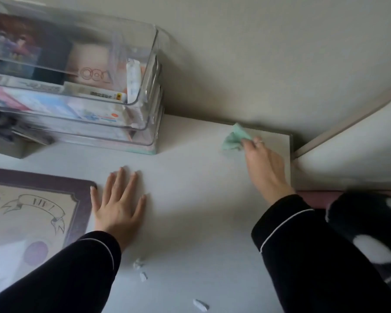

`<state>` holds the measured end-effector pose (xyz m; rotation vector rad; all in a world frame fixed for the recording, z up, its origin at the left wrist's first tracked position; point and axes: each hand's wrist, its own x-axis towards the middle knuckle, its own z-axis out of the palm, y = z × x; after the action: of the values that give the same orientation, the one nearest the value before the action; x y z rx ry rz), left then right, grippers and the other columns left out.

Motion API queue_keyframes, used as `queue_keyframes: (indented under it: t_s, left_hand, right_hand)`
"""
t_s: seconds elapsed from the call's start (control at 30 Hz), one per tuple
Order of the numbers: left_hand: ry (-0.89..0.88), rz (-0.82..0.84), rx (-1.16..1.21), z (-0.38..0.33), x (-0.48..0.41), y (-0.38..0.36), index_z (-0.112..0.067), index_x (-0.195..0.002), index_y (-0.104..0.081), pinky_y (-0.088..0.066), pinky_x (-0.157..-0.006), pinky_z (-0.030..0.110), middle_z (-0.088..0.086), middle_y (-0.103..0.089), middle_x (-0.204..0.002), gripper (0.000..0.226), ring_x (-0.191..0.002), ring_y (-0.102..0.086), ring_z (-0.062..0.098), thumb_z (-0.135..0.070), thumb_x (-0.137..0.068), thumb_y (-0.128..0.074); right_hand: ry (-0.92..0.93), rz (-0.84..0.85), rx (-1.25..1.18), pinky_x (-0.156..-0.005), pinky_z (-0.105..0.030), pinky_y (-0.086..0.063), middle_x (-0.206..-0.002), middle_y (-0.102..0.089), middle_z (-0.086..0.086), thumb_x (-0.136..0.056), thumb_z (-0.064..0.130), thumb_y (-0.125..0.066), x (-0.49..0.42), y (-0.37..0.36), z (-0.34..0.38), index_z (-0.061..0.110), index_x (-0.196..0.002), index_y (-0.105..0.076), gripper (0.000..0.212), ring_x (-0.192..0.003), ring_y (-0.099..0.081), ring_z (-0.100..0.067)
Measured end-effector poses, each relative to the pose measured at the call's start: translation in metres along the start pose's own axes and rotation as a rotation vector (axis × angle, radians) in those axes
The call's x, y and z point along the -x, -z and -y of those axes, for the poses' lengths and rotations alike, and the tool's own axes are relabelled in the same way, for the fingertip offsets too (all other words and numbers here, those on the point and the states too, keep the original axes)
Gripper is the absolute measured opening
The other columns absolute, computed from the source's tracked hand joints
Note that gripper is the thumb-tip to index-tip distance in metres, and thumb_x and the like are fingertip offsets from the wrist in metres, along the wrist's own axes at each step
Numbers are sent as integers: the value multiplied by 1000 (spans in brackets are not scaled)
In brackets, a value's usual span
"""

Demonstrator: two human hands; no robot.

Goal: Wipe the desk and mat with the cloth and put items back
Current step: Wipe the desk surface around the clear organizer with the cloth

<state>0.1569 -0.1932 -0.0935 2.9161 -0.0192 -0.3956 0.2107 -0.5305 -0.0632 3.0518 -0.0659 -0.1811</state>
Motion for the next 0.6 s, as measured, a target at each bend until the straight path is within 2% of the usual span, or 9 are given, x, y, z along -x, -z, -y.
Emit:
queue_keyframes:
  t_s: [0.07, 0.13, 0.2, 0.23, 0.3, 0.37, 0.43, 0.5, 0.6]
  left_hand:
    - [-4, 3, 15, -1, 2, 1, -39, -151, -6, 10, -116, 48, -8, 5, -160, 65, -146, 10, 10, -57, -90, -20]
    - [-3, 3, 29, -2, 2, 2, -39, -151, -7, 11, -116, 48, -8, 4, -160, 63, -146, 9, 11, -56, -92, -21]
    - [-4, 2, 29, -3, 2, 3, -38, -151, -8, 10, -116, 49, -7, 4, -160, 61, -146, 9, 11, -54, -93, -22]
    - [-4, 3, 26, -3, 2, 3, -38, -151, -8, 9, -116, 49, -7, 4, -160, 61, -146, 9, 11, -53, -93, -21]
    - [-7, -4, 29, -3, 3, 3, -37, -151, -8, 9, -117, 49, -7, 3, -160, 63, -146, 9, 11, -52, -91, -19]
    - [-8, -11, 34, -2, 3, 3, -37, -151, -10, 8, -117, 49, -7, 1, -160, 62, -146, 8, 11, -51, -91, -20]
    - [-6, -13, 38, -2, 3, 3, -36, -151, -13, 8, -117, 49, -6, -1, -160, 61, -147, 5, 13, -49, -92, -22]
    - [-6, -12, 31, -2, 2, 2, -36, -151, -13, 8, -117, 49, -5, -2, -160, 61, -147, 4, 14, -47, -92, -22]
    - [3, -18, 38, -4, 2, 3, -37, -151, -14, 8, -117, 49, -6, -3, -160, 61, -147, 2, 14, -46, -92, -23]
  right_hand:
    - [-195, -43, 12, -64, -41, -44, -116, -51, -18, -91, 6, -38, -7, 2, -38, 9, -119, -51, 31, -87, -62, -41]
    - [-492, -17, -31, -75, -45, -48, -119, -52, -22, -91, 3, -40, -13, 3, -71, 3, -115, -55, 27, -95, -61, -44]
    - [-567, -1, -68, -78, -46, -49, -119, -55, -24, -91, 0, -41, -17, 3, -65, 1, -112, -56, 26, -98, -60, -46]
    - [-500, -1, -97, -76, -45, -49, -118, -55, -23, -91, -1, -40, -17, 4, -46, 2, -112, -56, 26, -97, -61, -45]
    - [-199, 36, -149, -68, -41, -45, -120, -53, -19, -91, 1, -39, -12, 3, 0, 8, -118, -52, 30, -95, -61, -42]
    - [133, 103, -179, -65, -36, -37, -126, -49, -11, -94, 11, -34, -3, 2, 31, 17, -130, -45, 38, -93, -61, -38]
    - [290, 109, -211, -66, -32, -39, -120, -51, -3, -94, 25, -28, -4, 4, 28, 31, -130, -45, 41, -90, -60, -33]
    - [131, 60, -202, -71, -37, -46, -113, -52, -4, -95, 27, -38, -13, 4, 0, 32, -124, -49, 31, -87, -59, -33]
    - [-290, -34, -65, -73, -46, -49, -121, -47, -21, -88, 1, -46, -23, 4, -42, 7, -117, -51, 30, -90, -60, -44]
